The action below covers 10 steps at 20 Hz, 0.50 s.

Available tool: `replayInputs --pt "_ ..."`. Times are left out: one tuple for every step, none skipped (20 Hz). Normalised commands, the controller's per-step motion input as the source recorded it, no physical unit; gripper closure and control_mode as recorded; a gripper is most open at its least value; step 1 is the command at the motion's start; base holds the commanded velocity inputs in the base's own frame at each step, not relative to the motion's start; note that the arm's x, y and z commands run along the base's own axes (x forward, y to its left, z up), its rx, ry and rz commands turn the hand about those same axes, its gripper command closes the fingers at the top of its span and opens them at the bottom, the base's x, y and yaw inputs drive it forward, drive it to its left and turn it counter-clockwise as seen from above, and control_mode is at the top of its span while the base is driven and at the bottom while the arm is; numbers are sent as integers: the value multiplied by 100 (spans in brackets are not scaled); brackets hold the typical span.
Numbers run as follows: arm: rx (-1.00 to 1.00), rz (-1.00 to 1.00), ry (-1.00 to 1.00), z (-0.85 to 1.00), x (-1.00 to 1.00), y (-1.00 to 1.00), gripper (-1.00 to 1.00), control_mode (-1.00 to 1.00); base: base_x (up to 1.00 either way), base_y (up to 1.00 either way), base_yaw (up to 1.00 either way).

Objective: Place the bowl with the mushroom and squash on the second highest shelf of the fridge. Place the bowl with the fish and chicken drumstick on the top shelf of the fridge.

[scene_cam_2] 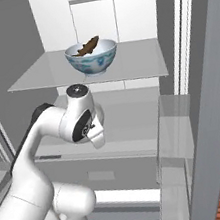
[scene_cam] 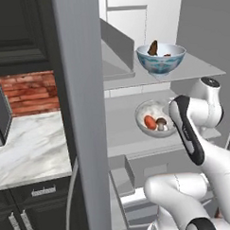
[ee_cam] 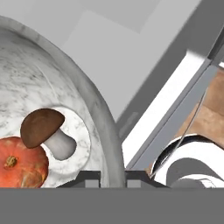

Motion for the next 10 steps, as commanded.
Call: replayInputs --pt "0 -4 0 -84 68 -6 100 -100 0 0 0" --pt "0 -5 0 -76 74 -4 100 -100 0 0 0" --pt "1 -6 0 -68 76 -9 100 -100 0 0 0" --pt "0 -8 0 -61 81 -8 100 -100 0 0 0" --pt "0 -10 0 -46 90 -2 100 -100 0 0 0" --pt "0 -11 0 -41 93 0 100 -100 0 0 0" --pt "0 -11 0 -38 99 0 100 -100 0 0 0" --pt "0 -11 0 -33 99 0 100 -100 0 0 0" --pt "0 -11 0 -29 98 0 100 -100 0 0 0" --pt "0 -10 0 -20 93 0 100 -100 0 0 0"
